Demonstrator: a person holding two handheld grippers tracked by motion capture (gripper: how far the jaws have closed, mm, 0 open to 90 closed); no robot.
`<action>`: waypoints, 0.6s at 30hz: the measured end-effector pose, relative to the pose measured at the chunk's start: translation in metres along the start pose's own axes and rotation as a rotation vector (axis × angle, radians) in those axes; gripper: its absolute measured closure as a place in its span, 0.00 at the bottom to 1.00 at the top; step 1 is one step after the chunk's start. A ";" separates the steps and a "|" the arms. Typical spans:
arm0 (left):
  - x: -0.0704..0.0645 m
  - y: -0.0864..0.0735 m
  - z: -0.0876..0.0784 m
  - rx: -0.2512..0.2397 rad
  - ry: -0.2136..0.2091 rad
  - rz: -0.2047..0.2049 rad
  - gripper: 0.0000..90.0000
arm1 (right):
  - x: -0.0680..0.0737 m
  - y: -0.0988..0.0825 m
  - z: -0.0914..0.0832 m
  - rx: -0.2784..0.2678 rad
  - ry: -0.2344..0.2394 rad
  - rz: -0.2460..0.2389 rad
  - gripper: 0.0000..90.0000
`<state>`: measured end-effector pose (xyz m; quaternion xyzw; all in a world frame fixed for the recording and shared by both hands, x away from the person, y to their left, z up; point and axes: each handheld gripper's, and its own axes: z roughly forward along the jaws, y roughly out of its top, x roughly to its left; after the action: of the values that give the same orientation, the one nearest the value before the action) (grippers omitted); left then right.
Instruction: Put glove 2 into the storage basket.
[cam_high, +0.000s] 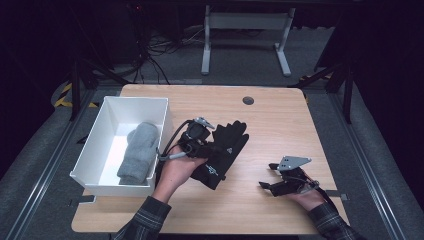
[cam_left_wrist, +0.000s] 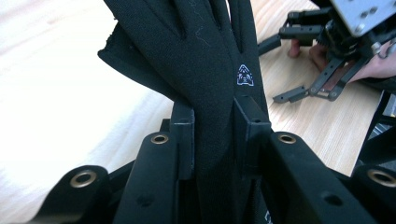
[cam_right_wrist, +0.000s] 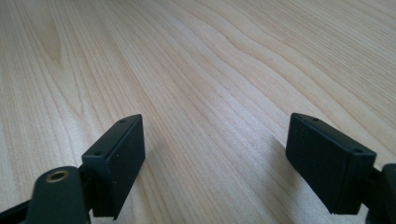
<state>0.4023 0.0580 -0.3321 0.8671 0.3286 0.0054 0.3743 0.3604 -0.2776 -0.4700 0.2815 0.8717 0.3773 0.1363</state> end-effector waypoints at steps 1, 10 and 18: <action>0.001 0.002 -0.004 -0.006 0.002 -0.001 0.82 | 0.000 0.000 0.000 0.000 0.000 0.000 0.22; 0.014 0.010 -0.045 -0.031 0.063 -0.015 0.82 | 0.000 0.000 0.000 0.001 -0.002 0.001 0.21; 0.032 0.009 -0.078 -0.065 0.122 -0.052 0.82 | 0.000 0.000 0.000 0.002 -0.005 0.001 0.21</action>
<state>0.4127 0.1225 -0.2774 0.8438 0.3727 0.0593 0.3817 0.3608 -0.2776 -0.4701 0.2831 0.8715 0.3759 0.1378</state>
